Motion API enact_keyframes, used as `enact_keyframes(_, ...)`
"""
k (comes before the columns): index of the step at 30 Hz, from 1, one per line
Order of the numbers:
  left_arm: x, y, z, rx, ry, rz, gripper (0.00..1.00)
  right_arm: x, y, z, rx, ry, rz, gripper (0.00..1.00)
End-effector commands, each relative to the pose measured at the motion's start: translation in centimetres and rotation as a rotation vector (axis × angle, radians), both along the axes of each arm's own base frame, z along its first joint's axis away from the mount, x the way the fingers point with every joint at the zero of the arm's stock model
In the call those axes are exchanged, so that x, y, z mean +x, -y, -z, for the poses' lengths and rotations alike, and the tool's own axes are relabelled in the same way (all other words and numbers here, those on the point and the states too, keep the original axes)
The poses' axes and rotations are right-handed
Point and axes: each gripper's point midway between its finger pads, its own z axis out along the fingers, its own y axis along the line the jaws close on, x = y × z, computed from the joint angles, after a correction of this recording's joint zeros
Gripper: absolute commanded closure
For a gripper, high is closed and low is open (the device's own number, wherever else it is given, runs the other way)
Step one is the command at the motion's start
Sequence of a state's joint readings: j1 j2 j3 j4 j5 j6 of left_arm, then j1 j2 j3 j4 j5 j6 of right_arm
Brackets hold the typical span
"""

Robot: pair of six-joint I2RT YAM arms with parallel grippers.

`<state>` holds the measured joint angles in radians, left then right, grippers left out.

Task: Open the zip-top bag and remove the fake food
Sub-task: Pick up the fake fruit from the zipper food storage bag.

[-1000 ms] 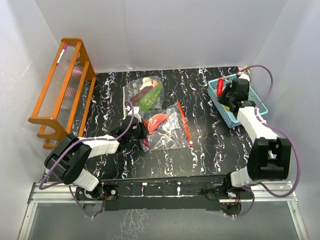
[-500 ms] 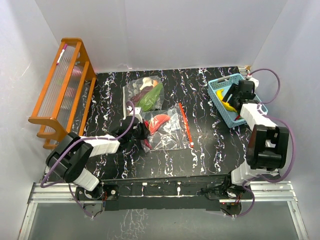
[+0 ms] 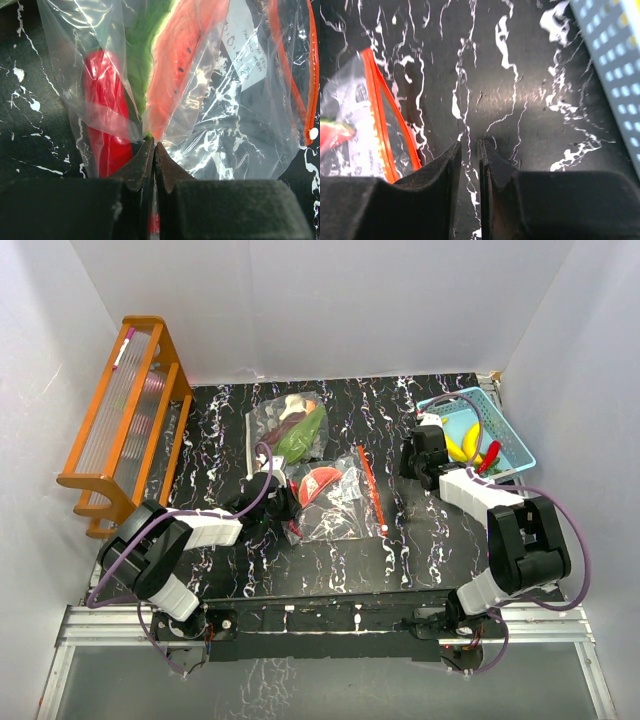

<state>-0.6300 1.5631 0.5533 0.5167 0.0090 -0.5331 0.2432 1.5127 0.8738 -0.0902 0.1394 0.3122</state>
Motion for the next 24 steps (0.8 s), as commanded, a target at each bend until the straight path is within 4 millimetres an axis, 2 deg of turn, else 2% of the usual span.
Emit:
enact_keyframes(1,0.0,0.0,-0.5,-0.010,0.007,0.010,1.00,0.7,-3.4,0.0,0.133,0.063,-0.165,0.78)
enact_keyframes(4,-0.1,-0.1,-0.5,-0.008,0.007,0.008,1.00,-0.7,-6.1,2.0,0.224,-0.015,-0.286,0.79)
enact_keyframes(7,-0.1,-0.1,-0.5,-0.005,0.006,0.005,1.00,-1.6,-7.6,3.0,0.298,-0.032,-0.340,0.79)
enact_keyframes(13,-0.2,-0.1,-0.3,-0.007,0.003,0.007,1.00,-2.1,-9.5,2.7,0.371,-0.024,-0.434,0.78)
enact_keyframes(20,-0.3,0.1,-0.2,-0.022,-0.004,0.009,1.00,-2.6,-11.3,1.0,0.456,0.025,-0.517,0.78)
enact_keyframes(24,-0.3,0.1,-0.3,-0.024,-0.003,0.009,1.00,-2.6,-11.7,2.1,0.480,0.001,-0.522,0.78)
